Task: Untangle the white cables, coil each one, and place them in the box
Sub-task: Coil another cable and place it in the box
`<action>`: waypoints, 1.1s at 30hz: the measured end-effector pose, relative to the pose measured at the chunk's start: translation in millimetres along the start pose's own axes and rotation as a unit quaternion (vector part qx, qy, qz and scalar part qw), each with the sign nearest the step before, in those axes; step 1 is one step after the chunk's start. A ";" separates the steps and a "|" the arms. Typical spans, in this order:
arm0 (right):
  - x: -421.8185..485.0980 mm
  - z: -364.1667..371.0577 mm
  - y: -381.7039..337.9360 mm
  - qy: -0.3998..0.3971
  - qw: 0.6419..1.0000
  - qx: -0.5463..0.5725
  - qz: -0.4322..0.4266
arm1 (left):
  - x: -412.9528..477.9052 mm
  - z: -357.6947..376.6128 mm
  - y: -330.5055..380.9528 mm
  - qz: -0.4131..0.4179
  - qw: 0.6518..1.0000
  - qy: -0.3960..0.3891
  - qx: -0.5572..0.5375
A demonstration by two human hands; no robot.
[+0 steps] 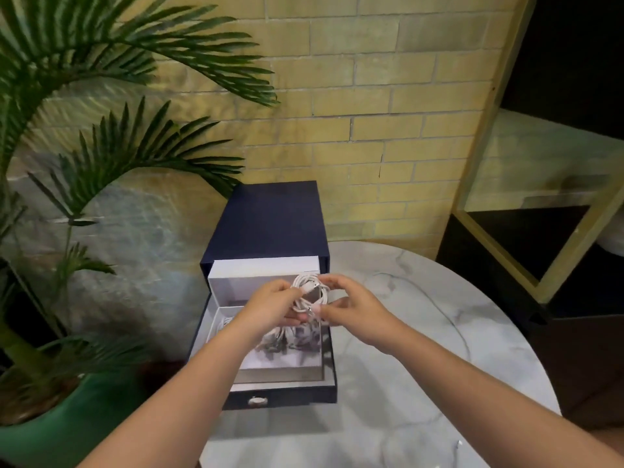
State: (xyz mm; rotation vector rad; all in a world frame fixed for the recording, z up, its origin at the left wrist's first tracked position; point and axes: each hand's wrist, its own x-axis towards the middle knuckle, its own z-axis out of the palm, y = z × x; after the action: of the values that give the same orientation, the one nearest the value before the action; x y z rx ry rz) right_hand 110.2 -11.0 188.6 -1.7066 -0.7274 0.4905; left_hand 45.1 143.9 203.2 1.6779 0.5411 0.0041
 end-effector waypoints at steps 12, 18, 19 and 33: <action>22.1 117.6 9.0 -0.029 0.974 -0.223 0.031 | -12.9 -123.9 -60.0 0.055 0.938 0.038 0.341; 32.1 140.6 14.3 -0.067 0.930 -0.361 0.006 | -12.5 -134.2 -76.0 0.091 0.916 0.030 0.391; 32.8 142.9 14.7 -0.071 0.928 -0.366 0.006 | -11.8 -134.8 -78.1 0.092 0.915 0.026 0.392; 37.6 143.3 30.7 -0.125 0.853 -0.505 -0.042 | -8.5 -136.7 -96.9 0.117 0.883 0.018 0.455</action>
State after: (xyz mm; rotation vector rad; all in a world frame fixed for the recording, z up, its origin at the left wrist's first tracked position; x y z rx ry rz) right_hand 48.9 111.6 124.5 -2.5895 -1.4029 0.2647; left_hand -37.5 276.1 141.3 2.6654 0.3746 -0.0501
